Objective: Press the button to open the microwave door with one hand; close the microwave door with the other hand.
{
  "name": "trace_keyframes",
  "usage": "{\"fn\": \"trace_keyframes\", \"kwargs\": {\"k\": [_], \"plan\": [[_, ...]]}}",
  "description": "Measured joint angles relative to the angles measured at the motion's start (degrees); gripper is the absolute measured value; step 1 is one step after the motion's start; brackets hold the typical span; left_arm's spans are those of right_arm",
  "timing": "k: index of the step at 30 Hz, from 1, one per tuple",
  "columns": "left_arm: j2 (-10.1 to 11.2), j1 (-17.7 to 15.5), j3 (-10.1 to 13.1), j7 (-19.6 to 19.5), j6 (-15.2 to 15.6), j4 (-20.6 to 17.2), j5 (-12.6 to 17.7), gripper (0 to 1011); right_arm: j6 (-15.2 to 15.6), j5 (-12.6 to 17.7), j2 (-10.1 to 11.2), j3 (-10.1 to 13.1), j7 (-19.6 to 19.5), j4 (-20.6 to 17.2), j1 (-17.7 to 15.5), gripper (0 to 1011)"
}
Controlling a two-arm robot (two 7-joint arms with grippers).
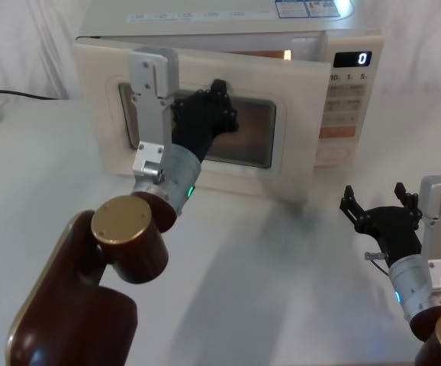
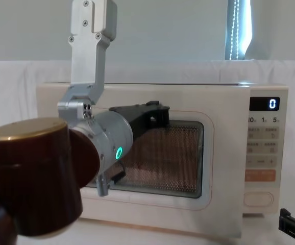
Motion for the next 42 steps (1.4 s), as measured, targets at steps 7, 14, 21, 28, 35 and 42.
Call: {"fn": "trace_keyframes", "kwargs": {"k": [7,14,21,28,35,42], "plan": [[-0.3,-2.2,-0.5,-0.2,0.3,2.2,0.9,0,0.0,0.0,0.0,0.0,0.0,0.0,0.0,1002],[-0.4,-3.9,-0.9,-0.3,0.4,4.2,1.7,0,0.0,0.0,0.0,0.0,0.0,0.0,0.0,1002],[-0.4,-5.2,-1.2,-1.2,0.4,5.6,1.8,0,0.0,0.0,0.0,0.0,0.0,0.0,0.0,1002],[-0.5,-6.3,-1.3,-1.6,0.6,6.5,1.9,0,0.0,0.0,0.0,0.0,0.0,0.0,0.0,1002],[-0.5,-7.3,-1.3,-1.6,0.6,8.1,2.4,0,0.0,0.0,0.0,0.0,0.0,0.0,0.0,1002],[-0.5,-7.9,-1.3,-1.6,0.3,9.1,3.0,0,0.0,0.0,0.0,0.0,0.0,0.0,0.0,1002]]}}
